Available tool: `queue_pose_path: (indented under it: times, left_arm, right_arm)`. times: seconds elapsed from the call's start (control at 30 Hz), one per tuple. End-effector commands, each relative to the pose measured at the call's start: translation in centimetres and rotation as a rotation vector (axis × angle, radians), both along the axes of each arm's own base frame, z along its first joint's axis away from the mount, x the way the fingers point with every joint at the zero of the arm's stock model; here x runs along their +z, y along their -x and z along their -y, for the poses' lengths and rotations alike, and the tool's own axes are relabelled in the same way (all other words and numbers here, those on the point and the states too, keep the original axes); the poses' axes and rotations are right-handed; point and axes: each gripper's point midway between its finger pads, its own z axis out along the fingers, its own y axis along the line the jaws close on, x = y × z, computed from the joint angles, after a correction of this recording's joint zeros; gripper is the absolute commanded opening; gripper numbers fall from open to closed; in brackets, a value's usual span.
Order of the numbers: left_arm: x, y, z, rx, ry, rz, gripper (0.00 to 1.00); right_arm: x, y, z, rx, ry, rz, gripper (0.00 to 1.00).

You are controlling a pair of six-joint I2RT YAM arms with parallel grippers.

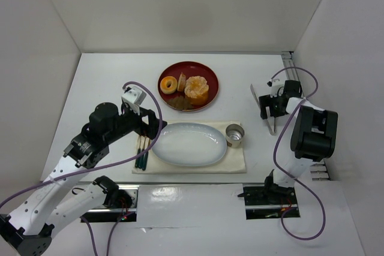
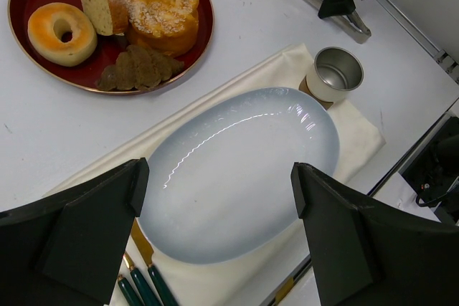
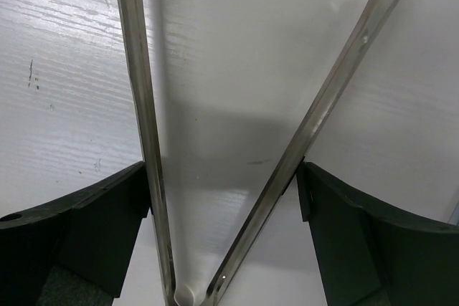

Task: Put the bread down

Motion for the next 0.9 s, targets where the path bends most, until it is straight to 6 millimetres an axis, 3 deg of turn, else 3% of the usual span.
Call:
queue_pose_path:
  times: [0.0, 0.1, 0.3, 0.4, 0.7, 0.8, 0.87]
  left_arm:
    - [1.3, 0.2, 0.4, -0.026, 0.028, 0.048, 1.0]
    - [1.3, 0.2, 0.4, -0.026, 0.028, 0.048, 1.0]
    - [1.3, 0.1, 0.3, -0.017, 0.025, 0.05, 1.0]
    - [1.3, 0.1, 0.3, -0.017, 0.025, 0.05, 1.0]
    - [1.3, 0.0, 0.2, -0.008, 0.023, 0.051, 1.0]
    - [1.0, -0.3, 0.1, 0.002, 0.016, 0.044, 1.0]
    - [1.0, -0.3, 0.1, 0.002, 0.016, 0.044, 1.0]
  right_arm:
    - [0.6, -1.8, 0.1, 0.017, 0.012, 0.036, 0.92]
    - [0.6, -1.8, 0.1, 0.017, 0.012, 0.036, 0.87]
    - [0.6, -1.5, 0.1, 0.017, 0.011, 0.035, 0.65]
    - [1.8, -1.4, -0.1, 0.023, 0.011, 0.062, 0.63]
    - [9.2, -1.5, -1.0, 0.047, 0.008, 0.22, 0.6]
    - [13.0, -1.2, -2.1, 0.086, -0.014, 0.296, 0.6]
    - [14.5, -0.9, -2.6, 0.095, -0.029, 0.322, 0.6]
